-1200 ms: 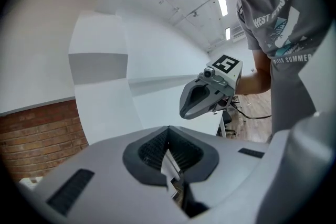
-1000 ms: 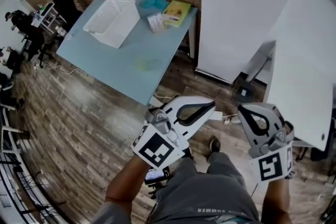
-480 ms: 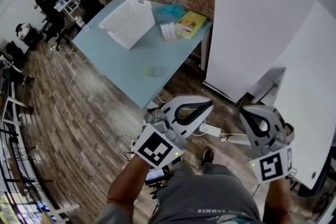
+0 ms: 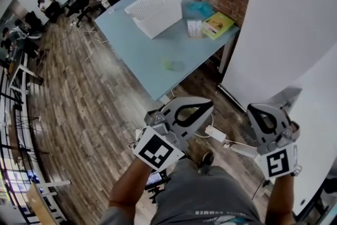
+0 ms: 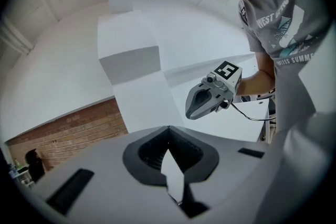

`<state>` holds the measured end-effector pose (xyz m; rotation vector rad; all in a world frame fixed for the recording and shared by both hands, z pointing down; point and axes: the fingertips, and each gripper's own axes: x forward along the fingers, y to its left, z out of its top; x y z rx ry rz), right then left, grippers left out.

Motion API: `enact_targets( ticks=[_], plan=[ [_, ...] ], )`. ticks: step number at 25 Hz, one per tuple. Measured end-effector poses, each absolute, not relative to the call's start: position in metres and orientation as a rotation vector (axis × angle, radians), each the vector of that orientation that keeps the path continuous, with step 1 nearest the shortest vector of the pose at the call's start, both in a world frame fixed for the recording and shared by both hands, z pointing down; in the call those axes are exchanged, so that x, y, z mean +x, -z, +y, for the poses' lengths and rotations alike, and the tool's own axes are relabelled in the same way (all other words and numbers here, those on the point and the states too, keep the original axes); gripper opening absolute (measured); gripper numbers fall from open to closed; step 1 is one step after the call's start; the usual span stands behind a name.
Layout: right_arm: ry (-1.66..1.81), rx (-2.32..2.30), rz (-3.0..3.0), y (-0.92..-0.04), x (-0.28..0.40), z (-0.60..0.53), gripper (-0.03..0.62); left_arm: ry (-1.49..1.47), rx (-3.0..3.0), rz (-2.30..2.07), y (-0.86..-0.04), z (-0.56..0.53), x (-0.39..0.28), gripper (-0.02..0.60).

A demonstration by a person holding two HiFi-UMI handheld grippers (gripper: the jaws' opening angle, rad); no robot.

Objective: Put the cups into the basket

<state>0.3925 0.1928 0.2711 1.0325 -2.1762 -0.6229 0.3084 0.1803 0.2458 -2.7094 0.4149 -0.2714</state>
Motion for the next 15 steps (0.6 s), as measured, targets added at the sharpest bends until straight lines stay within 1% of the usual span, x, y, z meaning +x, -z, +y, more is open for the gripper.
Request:
enact_targets(
  ticks=[11,15],
  plan=[
    [0.674,0.889,-2.233,-0.280,0.301,0.149,0.014,0.257,-2.674,0.669,-0.243,0.151,0.197,0.002],
    [0.699,0.843,-2.253,-0.279,0.275,0.141,0.014,0.265,-2.662,0.730,-0.242,0.146,0.171,0.002]
  ],
)
